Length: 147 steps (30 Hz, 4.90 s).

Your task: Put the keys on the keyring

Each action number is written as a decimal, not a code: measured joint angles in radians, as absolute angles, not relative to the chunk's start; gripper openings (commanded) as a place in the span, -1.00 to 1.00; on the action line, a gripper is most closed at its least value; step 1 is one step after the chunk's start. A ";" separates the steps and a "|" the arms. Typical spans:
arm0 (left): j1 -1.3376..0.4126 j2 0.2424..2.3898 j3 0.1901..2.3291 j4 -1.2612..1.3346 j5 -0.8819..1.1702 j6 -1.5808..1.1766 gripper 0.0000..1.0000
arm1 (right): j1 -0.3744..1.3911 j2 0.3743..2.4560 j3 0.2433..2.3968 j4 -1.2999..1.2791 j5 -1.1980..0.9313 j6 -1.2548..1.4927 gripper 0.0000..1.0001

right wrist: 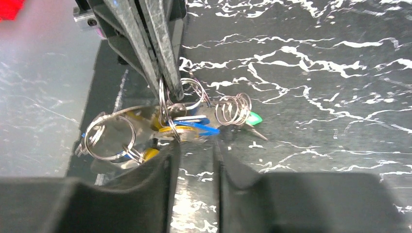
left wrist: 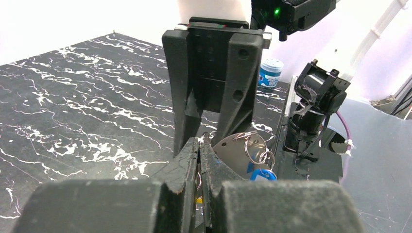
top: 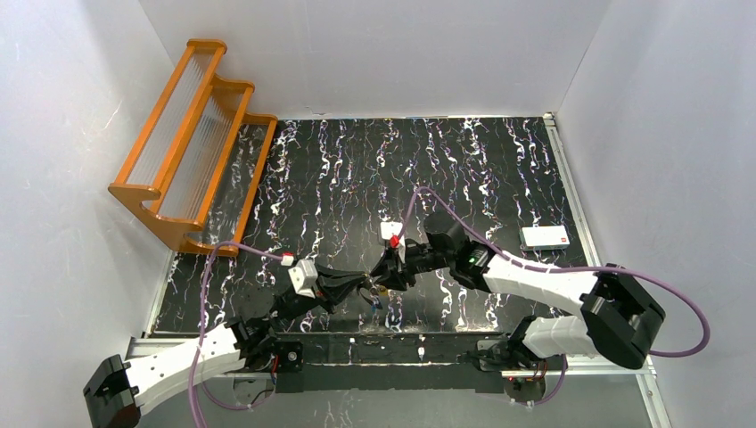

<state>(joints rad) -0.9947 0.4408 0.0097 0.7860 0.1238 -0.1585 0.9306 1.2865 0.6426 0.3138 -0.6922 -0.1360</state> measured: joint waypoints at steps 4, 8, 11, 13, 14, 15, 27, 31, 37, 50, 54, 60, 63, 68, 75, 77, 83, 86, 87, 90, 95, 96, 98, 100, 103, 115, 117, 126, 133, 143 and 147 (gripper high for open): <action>-0.995 0.423 0.010 0.786 0.124 -0.154 -1.00 | 0.931 1.226 0.623 0.305 -0.642 -0.160 0.21; -0.995 0.402 0.010 0.786 0.123 -0.140 -1.00 | 0.931 1.156 0.622 0.302 -0.591 -0.186 0.29; -0.995 0.385 0.010 0.786 0.123 -0.127 -1.00 | 0.930 1.119 0.622 0.308 -0.559 -0.197 0.28; -0.995 0.378 0.010 0.788 0.123 -0.120 -1.00 | 0.930 1.106 0.622 0.314 -0.547 -0.202 0.19; -0.995 0.375 0.010 0.788 0.124 -0.116 -1.00 | 0.930 1.102 0.622 0.317 -0.543 -0.206 0.11; -0.995 0.373 0.010 0.789 0.125 -0.113 -1.00 | 0.930 1.098 0.622 0.319 -0.543 -0.209 0.05; -0.995 0.361 0.010 0.817 0.147 -0.097 -1.00 | 0.930 1.105 0.622 0.356 -0.627 -0.199 -0.48; -0.995 0.361 0.010 0.829 0.155 -0.097 -1.00 | 0.930 1.105 0.623 0.369 -0.634 -0.192 -0.20; -0.995 0.365 0.010 0.832 0.162 -0.097 -1.00 | 0.930 1.082 0.623 0.374 -0.589 -0.190 0.12; -0.995 0.396 0.010 0.838 0.160 -0.096 -1.00 | 0.929 1.111 0.635 0.431 -0.645 -0.159 -0.11; -0.995 0.397 0.010 0.838 0.160 -0.094 -1.00 | 0.929 1.121 0.639 0.441 -0.685 -0.154 -0.07; -0.995 0.397 0.010 0.839 0.161 -0.093 -1.00 | 0.923 1.121 0.640 0.453 -0.736 -0.149 0.00; -0.995 0.398 0.010 0.839 0.159 -0.090 -1.00 | 0.923 1.128 0.643 0.455 -0.766 -0.141 0.01; -0.995 0.403 0.010 0.839 0.156 -0.089 -1.00 | 0.924 1.134 0.646 0.457 -0.789 -0.133 -0.08; -0.995 0.404 0.010 0.844 0.157 -0.089 -1.00 | 0.924 1.164 0.657 0.459 -0.773 -0.115 -0.39; -0.995 0.404 0.010 0.846 0.155 -0.089 -1.00 | 0.924 1.175 0.661 0.460 -0.770 -0.107 -0.48; -0.994 0.405 0.010 0.845 0.144 -0.088 -1.00 | 0.925 1.192 0.668 0.461 -0.778 -0.094 -0.97; -0.994 0.405 0.010 0.846 0.144 -0.086 -1.00 | 0.925 1.193 0.670 0.460 -0.780 -0.090 -0.97; -0.994 0.404 0.010 0.846 0.144 -0.086 -1.00 | 0.925 1.193 0.670 0.460 -0.779 -0.092 -0.97; -0.994 0.404 0.010 0.846 0.141 -0.080 -0.64 | 0.925 1.191 0.672 0.453 -0.771 -0.104 -0.97; -0.991 0.405 0.010 0.844 0.112 -0.048 -0.16 | 0.928 1.170 0.685 0.379 -0.754 -0.149 -0.97; -0.991 0.405 0.010 0.842 0.112 -0.041 -0.14 | 0.928 1.168 0.688 0.362 -0.747 -0.161 -0.97; -0.991 0.403 0.021 0.798 0.113 -0.016 -0.13 | 0.928 1.167 0.699 0.314 -0.731 -0.190 -0.97; -0.991 0.402 0.054 0.712 0.110 0.023 -0.12 | 0.928 1.167 0.711 0.266 -0.719 -0.218 -0.97; -0.991 0.389 0.146 0.540 0.094 0.099 -0.14 | 0.928 1.167 0.731 0.196 -0.713 -0.261 -0.97; -0.992 0.471 0.426 0.001 0.126 0.321 -0.25 | 0.928 1.286 0.849 -0.078 -0.766 -0.427 -0.97; -0.992 0.490 0.425 -0.043 0.138 0.326 -0.25 | 0.928 1.315 0.849 -0.097 -0.789 -0.430 -0.97; -0.992 0.523 0.366 0.002 0.205 0.291 -0.29 | 0.928 1.403 0.839 -0.061 -0.887 -0.361 -0.97; -0.992 0.582 0.346 0.060 0.282 0.254 -0.41 | 0.928 1.461 0.849 -0.048 -0.921 -0.318 -0.97; -0.992 0.615 0.342 0.081 0.335 0.222 -0.30 | 0.934 1.475 0.864 -0.051 -0.925 -0.313 -0.97; -0.992 0.594 0.342 0.072 0.318 0.202 -0.29 | 0.936 1.475 0.869 -0.051 -0.912 -0.313 -0.97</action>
<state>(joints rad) -0.9920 0.5938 0.3420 0.0715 0.3180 0.2016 0.9360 1.4746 0.8688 -0.0505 -0.9115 -0.3130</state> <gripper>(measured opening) 0.351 0.032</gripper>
